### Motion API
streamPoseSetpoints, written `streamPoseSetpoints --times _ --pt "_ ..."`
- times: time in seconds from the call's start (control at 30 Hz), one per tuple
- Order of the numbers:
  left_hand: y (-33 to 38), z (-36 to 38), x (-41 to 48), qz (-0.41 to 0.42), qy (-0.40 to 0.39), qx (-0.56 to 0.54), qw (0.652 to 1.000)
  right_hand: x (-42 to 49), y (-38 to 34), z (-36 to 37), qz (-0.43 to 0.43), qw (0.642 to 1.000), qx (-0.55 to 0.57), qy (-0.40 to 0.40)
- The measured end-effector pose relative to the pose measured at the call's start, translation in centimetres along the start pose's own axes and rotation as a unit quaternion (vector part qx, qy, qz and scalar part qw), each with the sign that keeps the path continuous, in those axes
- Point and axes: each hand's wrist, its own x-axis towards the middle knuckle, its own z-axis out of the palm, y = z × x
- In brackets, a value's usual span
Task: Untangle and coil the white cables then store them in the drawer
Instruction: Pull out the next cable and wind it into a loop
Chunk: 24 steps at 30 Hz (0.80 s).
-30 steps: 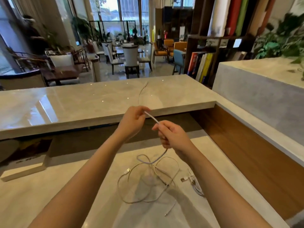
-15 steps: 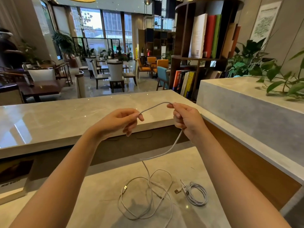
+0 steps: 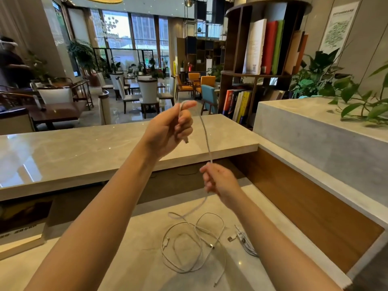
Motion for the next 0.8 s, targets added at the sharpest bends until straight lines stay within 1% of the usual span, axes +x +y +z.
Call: streamPoseSetpoints --times 0.07,0.1,0.13,0.17,0.2,0.23,0.27,0.3,0.33,0.37,0.4,0.43,0.47,0.53,0.67,0.73,0.8 --pt "0.0 0.0 0.5 0.030 0.039 0.032 0.998 -0.6 2.4 1.7 0.026 0.999 -0.016 -0.039" --pt "0.0 -0.1 0.6 0.038 0.060 0.074 0.995 -1.0 3.2 2.4 0.035 0.997 -0.031 -0.056" --pt "-0.2 -0.3 0.6 0.038 0.079 0.144 0.986 -1.2 3.5 3.0 0.037 0.995 -0.059 -0.069" --pt "-0.5 -0.5 0.4 0.028 0.090 0.234 0.968 -1.4 3.3 3.5 0.031 0.991 -0.108 -0.078" --pt "-1.0 -0.6 0.1 0.010 0.093 0.333 0.938 -1.4 2.8 3.9 0.012 0.981 -0.179 -0.079" --pt "-1.5 -0.8 -0.2 -0.009 0.085 0.425 0.901 -1.3 1.9 4.3 -0.022 0.962 -0.263 -0.073" --pt "-2.0 -1.1 -0.6 -0.023 0.069 0.502 0.862 -1.3 1.0 4.6 -0.066 0.934 -0.345 -0.065" --pt "-2.5 -1.5 -1.0 -0.033 0.049 0.560 0.826 -1.2 -0.1 4.8 -0.109 0.904 -0.410 -0.055" --pt "-2.7 -1.9 -1.5 -0.044 0.034 0.604 0.795 -1.2 -1.2 4.9 -0.143 0.879 -0.452 -0.047" --pt "-2.7 -2.2 -2.0 -0.056 0.023 0.637 0.768 -1.3 -2.3 4.9 -0.174 0.862 -0.474 -0.040" --pt "-2.6 -2.4 -2.5 -0.071 0.016 0.659 0.748 -1.4 -3.3 4.9 -0.202 0.851 -0.484 -0.033" --pt "-2.3 -2.5 -3.0 -0.086 0.006 0.671 0.737 -1.5 -4.1 4.8 -0.221 0.846 -0.484 -0.029" --pt "-2.0 -2.6 -3.6 -0.103 -0.008 0.676 0.730 -1.7 -4.9 4.6 -0.230 0.849 -0.474 -0.031" --pt "-1.4 -2.6 -4.5 -0.133 -0.034 0.686 0.714 -2.0 -6.1 4.4 -0.227 0.859 -0.457 -0.047" --pt "-0.4 -2.8 -5.7 -0.138 -0.024 0.713 0.687 -2.2 -6.6 4.3 -0.217 0.838 -0.493 -0.082" --pt "-0.4 -2.6 -6.0 -0.144 -0.046 0.738 0.658 -2.1 -6.4 4.4 -0.209 0.826 -0.513 -0.099" --pt "-0.7 -2.4 -6.1 -0.155 -0.071 0.765 0.621 -2.2 -6.1 4.4 -0.205 0.814 -0.531 -0.113"
